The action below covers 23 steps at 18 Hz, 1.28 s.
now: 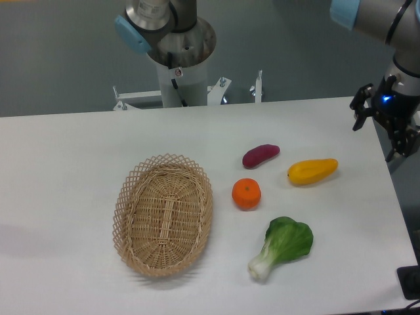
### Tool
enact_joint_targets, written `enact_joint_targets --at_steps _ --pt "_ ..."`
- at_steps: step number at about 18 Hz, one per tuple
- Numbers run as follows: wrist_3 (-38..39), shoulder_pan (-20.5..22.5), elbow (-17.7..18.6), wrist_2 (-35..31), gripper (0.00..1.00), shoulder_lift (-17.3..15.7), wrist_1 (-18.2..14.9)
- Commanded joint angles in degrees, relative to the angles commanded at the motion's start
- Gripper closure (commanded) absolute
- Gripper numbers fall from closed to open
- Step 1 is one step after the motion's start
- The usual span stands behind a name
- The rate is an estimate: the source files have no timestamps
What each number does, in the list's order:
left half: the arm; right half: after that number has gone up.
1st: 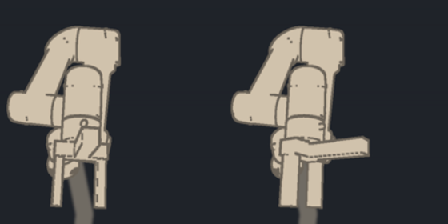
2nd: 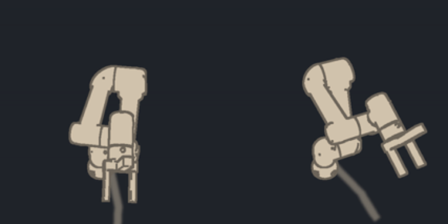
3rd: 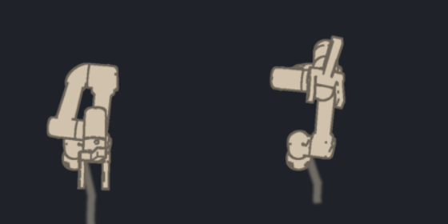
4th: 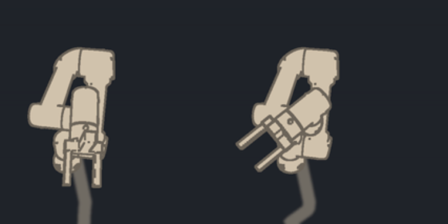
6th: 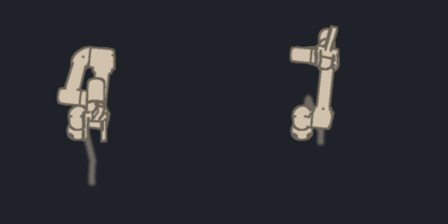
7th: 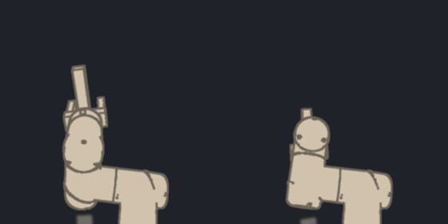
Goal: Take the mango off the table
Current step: 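Move the gripper toward the yellow mango and lower it above it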
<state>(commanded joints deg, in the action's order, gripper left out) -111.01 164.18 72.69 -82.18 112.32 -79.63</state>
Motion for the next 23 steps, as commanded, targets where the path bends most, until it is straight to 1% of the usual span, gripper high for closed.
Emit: enact_joint_targets --at_steps 2,9,12,14,15,18,19,21,23 --pt "0.0 0.0 0.6 0.0 0.00 0.0 0.0" --pt "-0.1 0.3 1.0 -0.1 0.00 -0.1 0.1" --pt "-0.4 0.8 2.5 -0.1 0.00 -0.4 0.5" --pt "-0.3 1.1 4.3 -0.1 0.00 -1.0 1.1" --pt "-0.1 1.0 5.8 -0.1 0.00 -1.1 2.7" --pt "-0.6 0.9 11.3 -0.5 0.00 -1.3 10.6" --pt "-0.7 0.9 12.6 -0.6 0.00 -1.3 12.3" --pt "-0.7 0.6 14.3 -2.6 0.00 -1.1 13.1" --pt "-1.1 0.4 15.1 -6.6 0.00 -0.6 14.6"
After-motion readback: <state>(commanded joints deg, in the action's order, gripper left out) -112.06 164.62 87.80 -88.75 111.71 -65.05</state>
